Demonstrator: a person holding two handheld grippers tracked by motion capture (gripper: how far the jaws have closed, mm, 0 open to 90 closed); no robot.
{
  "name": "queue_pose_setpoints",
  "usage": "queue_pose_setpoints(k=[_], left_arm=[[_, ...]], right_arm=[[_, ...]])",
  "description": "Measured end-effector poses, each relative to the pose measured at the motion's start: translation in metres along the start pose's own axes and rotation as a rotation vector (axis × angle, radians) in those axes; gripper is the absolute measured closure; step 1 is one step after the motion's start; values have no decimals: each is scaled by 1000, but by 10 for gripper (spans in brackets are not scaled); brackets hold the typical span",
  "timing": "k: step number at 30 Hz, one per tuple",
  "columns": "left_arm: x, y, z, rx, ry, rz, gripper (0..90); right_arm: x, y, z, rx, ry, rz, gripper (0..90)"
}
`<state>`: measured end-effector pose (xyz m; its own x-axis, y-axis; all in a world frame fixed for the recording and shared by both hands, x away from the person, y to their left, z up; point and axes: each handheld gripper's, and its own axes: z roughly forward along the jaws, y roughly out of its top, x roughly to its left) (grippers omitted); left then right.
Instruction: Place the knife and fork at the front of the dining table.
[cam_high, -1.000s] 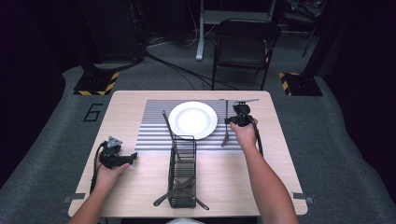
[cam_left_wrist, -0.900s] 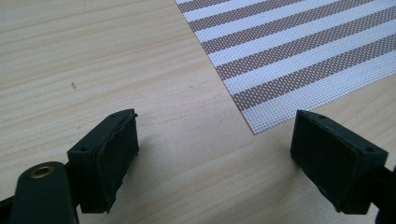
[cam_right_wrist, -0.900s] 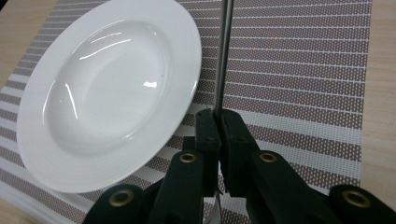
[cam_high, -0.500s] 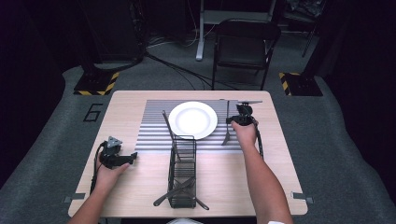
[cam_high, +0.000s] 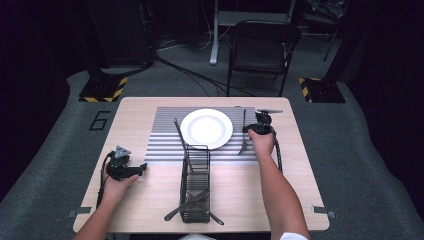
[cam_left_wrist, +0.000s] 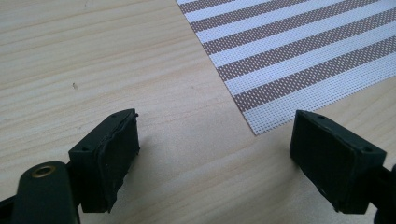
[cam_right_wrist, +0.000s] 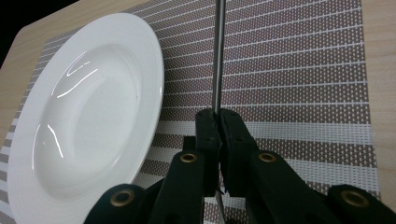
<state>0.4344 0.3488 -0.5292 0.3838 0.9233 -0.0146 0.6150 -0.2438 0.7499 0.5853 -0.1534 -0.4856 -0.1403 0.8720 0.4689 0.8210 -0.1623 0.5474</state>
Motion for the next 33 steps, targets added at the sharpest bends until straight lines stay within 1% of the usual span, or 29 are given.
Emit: queue_pose_setpoints(k=[1, 3, 4, 5, 6, 7, 8, 12, 14, 15, 16, 17, 18, 19, 21, 22, 24, 26, 27, 29, 33], left_arm=[[0, 0, 0, 2, 0, 3, 156], [0, 0, 0, 1, 0, 1, 156], [0, 0, 0, 2, 0, 3, 157], [0, 0, 0, 2, -1, 3, 156], [0, 0, 0, 2, -1, 3, 156], [0, 0, 0, 2, 0, 3, 156], [0, 0, 0, 2, -1, 3, 156], [0, 0, 0, 1, -1, 1, 156], [0, 0, 0, 1, -1, 2, 156], [0, 0, 0, 1, -1, 2, 156], [0, 0, 0, 1, -1, 2, 156], [0, 0, 0, 0, -1, 3, 156], [0, 0, 0, 1, -1, 3, 156], [0, 0, 0, 1, -1, 3, 156], [0, 0, 0, 0, -1, 3, 156], [0, 0, 0, 0, -1, 3, 156], [0, 0, 0, 0, -1, 2, 156], [0, 0, 0, 0, -1, 2, 156], [0, 0, 0, 0, -2, 2, 156], [0, 0, 0, 0, -2, 2, 156], [0, 0, 0, 0, -2, 2, 156]], right_arm=[[1, 0, 0, 7, 1, 16, 876], [-1, 0, 2, -1, 3, 2, 877], [-1, 0, 3, -2, 2, 5, 876], [-2, -1, 4, -4, 3, -7, 877], [-2, -1, 4, 1, 6, 7, 877], [-2, -1, 5, -1, 8, 11, 877], [-2, -1, 5, 1, 9, 31, 877], [-4, -1, 7, 5, 11, 46, 877], [-4, -1, 9, 2, 9, 44, 877], [-3, -1, 10, 1, 9, 60, 877], [-3, -1, 10, 1, 9, 60, 877], [-4, -2, 12, -1, 5, 75, 877], [-5, -2, 13, -5, 6, 75, 877], [-5, -2, 13, 5, 3, 96, 877], [-6, -3, 15, -4, 0, 99, 877], [-6, -3, 15, -6, 2, 90, 877], [-5, -3, 16, -1, -4, 103, 877], [-6, -4, 17, -6, -10, 99, 878], [-6, -4, 17, -2, -13, 105, 878], [-8, -5, 18, 1, -26, 98, 879], [-11, -7, 21, -1, -35, 127, 879]])
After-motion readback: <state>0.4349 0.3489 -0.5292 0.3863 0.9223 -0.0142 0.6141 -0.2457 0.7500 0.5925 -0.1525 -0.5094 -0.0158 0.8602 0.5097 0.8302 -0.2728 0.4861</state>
